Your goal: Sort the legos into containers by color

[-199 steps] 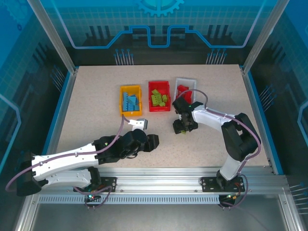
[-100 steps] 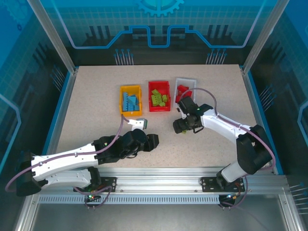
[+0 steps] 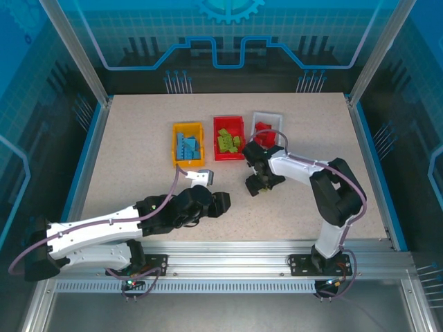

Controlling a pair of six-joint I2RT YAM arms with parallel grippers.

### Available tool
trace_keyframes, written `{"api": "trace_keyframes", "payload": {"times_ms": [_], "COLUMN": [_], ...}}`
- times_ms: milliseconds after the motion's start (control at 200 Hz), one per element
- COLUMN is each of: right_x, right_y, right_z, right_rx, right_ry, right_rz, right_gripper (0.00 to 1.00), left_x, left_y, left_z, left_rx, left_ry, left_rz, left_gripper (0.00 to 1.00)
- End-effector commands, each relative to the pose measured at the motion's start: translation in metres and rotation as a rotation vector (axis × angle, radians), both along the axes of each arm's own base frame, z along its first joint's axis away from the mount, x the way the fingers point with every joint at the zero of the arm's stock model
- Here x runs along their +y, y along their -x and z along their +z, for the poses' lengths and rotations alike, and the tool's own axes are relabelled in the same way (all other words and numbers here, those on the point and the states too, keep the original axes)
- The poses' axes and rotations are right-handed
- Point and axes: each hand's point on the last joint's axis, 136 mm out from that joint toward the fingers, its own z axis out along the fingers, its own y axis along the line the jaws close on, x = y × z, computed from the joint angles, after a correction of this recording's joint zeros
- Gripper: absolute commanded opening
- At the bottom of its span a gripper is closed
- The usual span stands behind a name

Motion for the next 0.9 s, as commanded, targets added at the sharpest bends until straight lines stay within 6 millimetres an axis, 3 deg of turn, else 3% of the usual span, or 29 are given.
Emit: {"api": "trace_keyframes", "payload": {"times_ms": [0, 185, 410, 525, 645, 745, 895], "right_x": [-0.007, -0.003, 0.000, 0.012, 0.039, 0.063, 0.099], "right_y": [-0.013, -0.020, -0.013, -0.012, -0.017, -0.033, -0.070], "right_z": [-0.006, -0.015, -0.016, 0.010, 0.047, 0.071, 0.088], "right_rx": [0.010, 0.043, 0.041, -0.041, -0.121, -0.152, -0.164], "right_ry": [0.019, -0.042, -0.105, -0.150, -0.246, -0.316, -0.387], "right_rz": [-0.028, -0.055, -0.094, -0.084, -0.085, -0.097, -0.121], "right_gripper": [0.80, 0.55, 0.34, 0.31, 0.31, 0.31, 0.31], "left_x": [-0.005, -0.006, -0.006, 0.003, 0.024, 0.038, 0.051], "left_y": [0.000, -0.001, -0.002, -0.005, -0.018, -0.033, -0.064], "left_z": [0.006, 0.008, 0.008, 0.017, 0.034, 0.041, 0.049], "left_rx": [-0.009, -0.014, -0.020, -0.053, -0.087, -0.071, -0.026], "left_ry": [0.026, 0.027, 0.027, -0.001, -0.042, -0.041, -0.035], "left_rz": [0.004, 0.000, 0.001, 0.020, 0.066, 0.094, 0.119], "left_gripper": [0.52, 0.53, 0.52, 0.52, 0.52, 0.52, 0.53]}}
